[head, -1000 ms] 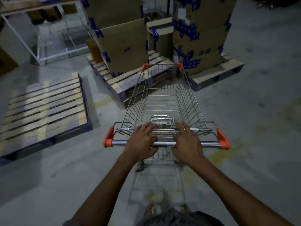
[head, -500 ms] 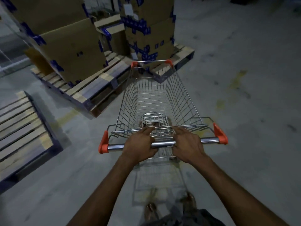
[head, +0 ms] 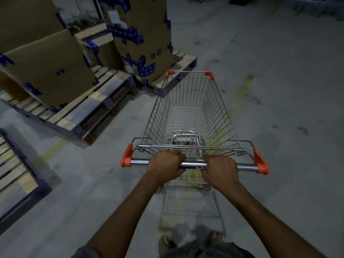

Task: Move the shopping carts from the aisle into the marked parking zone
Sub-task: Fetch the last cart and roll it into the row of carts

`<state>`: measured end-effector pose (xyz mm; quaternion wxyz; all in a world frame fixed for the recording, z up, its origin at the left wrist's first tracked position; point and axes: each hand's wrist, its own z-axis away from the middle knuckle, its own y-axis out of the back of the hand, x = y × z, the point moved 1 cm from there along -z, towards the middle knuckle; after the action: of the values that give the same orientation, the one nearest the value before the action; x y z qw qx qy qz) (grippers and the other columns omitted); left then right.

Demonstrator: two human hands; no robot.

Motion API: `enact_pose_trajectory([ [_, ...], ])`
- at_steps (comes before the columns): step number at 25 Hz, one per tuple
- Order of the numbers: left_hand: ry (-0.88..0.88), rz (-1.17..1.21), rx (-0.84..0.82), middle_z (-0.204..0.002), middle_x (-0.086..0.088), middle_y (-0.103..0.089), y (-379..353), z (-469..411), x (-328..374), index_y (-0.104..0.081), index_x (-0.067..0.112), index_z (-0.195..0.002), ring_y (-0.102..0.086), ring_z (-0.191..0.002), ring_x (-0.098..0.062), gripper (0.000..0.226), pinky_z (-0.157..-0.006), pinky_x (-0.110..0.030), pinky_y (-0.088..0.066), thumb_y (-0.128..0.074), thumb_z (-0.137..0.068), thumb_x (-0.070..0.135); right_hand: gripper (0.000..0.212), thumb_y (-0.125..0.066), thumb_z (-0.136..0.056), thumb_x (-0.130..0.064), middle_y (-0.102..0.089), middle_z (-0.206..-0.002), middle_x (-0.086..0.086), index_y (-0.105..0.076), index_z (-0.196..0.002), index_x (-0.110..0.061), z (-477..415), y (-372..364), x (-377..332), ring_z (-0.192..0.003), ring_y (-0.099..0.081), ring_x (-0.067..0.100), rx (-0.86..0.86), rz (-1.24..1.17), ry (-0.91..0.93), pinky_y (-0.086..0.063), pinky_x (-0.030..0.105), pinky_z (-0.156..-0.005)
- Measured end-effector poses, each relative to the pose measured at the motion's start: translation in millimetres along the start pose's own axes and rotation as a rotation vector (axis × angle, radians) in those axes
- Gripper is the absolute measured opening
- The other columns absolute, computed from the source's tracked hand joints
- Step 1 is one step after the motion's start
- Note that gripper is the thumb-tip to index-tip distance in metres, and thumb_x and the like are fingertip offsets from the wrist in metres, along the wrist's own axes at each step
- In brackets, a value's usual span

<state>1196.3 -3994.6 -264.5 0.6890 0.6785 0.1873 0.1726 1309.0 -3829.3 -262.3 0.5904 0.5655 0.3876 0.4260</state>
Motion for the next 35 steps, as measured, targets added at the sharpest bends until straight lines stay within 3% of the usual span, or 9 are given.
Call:
enact_pose_trajectory([
  [3, 0.046, -0.044, -0.064, -0.093, -0.003, -0.072, 4, -31, 26, -0.063, 0.022, -0.103, -0.070, -0.085, -0.030, 0.040, -0.071, -0.035, -0.052, -0.049, -0.092, 0.057, 0.027, -0.062, -0.078, -0.043, -0.075, -0.089, 0.001, -0.072, -0.093, -0.022, 3, 4, 31, -0.082, -0.071, 0.025, -0.005, 0.028, -0.072, -0.049, 0.030, -0.069],
  [13, -0.082, 0.075, -0.115, -0.082, 0.000, -0.073, 13, -143, 104, -0.064, 0.027, -0.080, -0.070, -0.080, -0.023, 0.039, -0.064, -0.028, -0.045, -0.055, -0.081, 0.065, 0.054, -0.057, -0.074, -0.075, -0.071, -0.069, 0.002, -0.070, -0.076, -0.022, 8, -2, 164, -0.067, -0.070, 0.025, 0.125, -0.074, -0.107, -0.048, 0.030, -0.061],
  [17, -0.015, 0.357, -0.463, -0.063, 0.005, -0.070, 32, -198, 132, -0.068, 0.023, -0.068, -0.067, -0.058, -0.012, 0.036, -0.058, -0.024, -0.050, -0.074, -0.071, 0.059, 0.065, -0.050, -0.064, -0.080, -0.074, -0.084, -0.001, -0.075, -0.088, -0.025, -10, 19, 216, -0.082, -0.069, 0.024, -0.191, -0.263, -0.210, -0.053, 0.033, -0.077],
  [20, 0.033, 0.480, -0.665, -0.054, 0.000, -0.066, 35, -241, 151, -0.074, 0.011, -0.069, -0.058, -0.043, -0.013, 0.037, -0.051, -0.024, -0.048, -0.083, -0.068, 0.047, 0.044, -0.070, -0.058, -0.059, -0.073, -0.065, -0.006, -0.076, -0.072, -0.018, -32, 35, 248, -0.064, -0.073, 0.016, -0.501, -0.507, -0.314, -0.058, 0.033, -0.073],
  [22, 0.016, 0.463, -0.700, -0.051, -0.003, -0.061, 34, -264, 160, -0.072, 0.008, -0.067, -0.052, -0.042, -0.017, 0.036, -0.048, -0.024, -0.042, -0.084, -0.067, 0.042, 0.037, -0.074, -0.056, -0.051, -0.072, -0.061, -0.006, -0.074, -0.068, -0.016, -40, 40, 262, -0.059, -0.072, 0.013, -0.545, -0.537, -0.365, -0.060, 0.034, -0.072],
  [24, -0.018, 0.408, -0.678, -0.050, -0.005, -0.059, 31, -288, 166, -0.071, 0.004, -0.067, -0.052, -0.042, -0.019, 0.042, -0.050, -0.025, -0.041, -0.081, -0.065, 0.045, 0.039, -0.070, -0.061, -0.052, -0.072, -0.069, -0.004, -0.073, -0.078, -0.017, -47, 40, 273, -0.070, -0.071, 0.017, -0.478, -0.385, -0.365, -0.059, 0.033, -0.076],
  [27, -0.081, 0.275, -0.592, -0.058, -0.002, -0.068, 25, -322, 170, -0.074, 0.011, -0.072, -0.063, -0.053, -0.016, 0.043, -0.058, -0.028, -0.050, -0.074, -0.062, 0.053, 0.043, -0.063, -0.072, -0.054, -0.071, -0.100, 0.004, -0.069, -0.098, -0.020, -58, 32, 289, -0.095, -0.068, 0.028, -0.284, -0.233, -0.379, -0.055, 0.034, -0.084],
  [31, -0.154, 0.184, -0.428, -0.081, -0.002, -0.070, 20, -366, 180, -0.073, 0.019, -0.082, -0.065, -0.075, -0.020, 0.044, -0.067, -0.031, -0.054, -0.064, -0.063, 0.057, 0.037, -0.061, -0.072, -0.054, -0.072, -0.102, 0.004, -0.067, -0.090, -0.023, -83, 26, 325, -0.094, -0.067, 0.029, -0.238, -0.232, -0.442, -0.054, 0.035, -0.082],
  [35, -0.243, 0.102, -0.245, -0.100, -0.008, -0.073, 19, -413, 193, -0.072, 0.018, -0.100, -0.069, -0.093, -0.030, 0.047, -0.070, -0.030, -0.048, -0.057, -0.075, 0.054, 0.045, -0.060, -0.071, -0.054, -0.073, -0.104, 0.007, -0.072, -0.099, -0.021, -110, 24, 362, -0.096, -0.069, 0.030, -0.187, -0.172, -0.539, -0.052, 0.032, -0.079],
])
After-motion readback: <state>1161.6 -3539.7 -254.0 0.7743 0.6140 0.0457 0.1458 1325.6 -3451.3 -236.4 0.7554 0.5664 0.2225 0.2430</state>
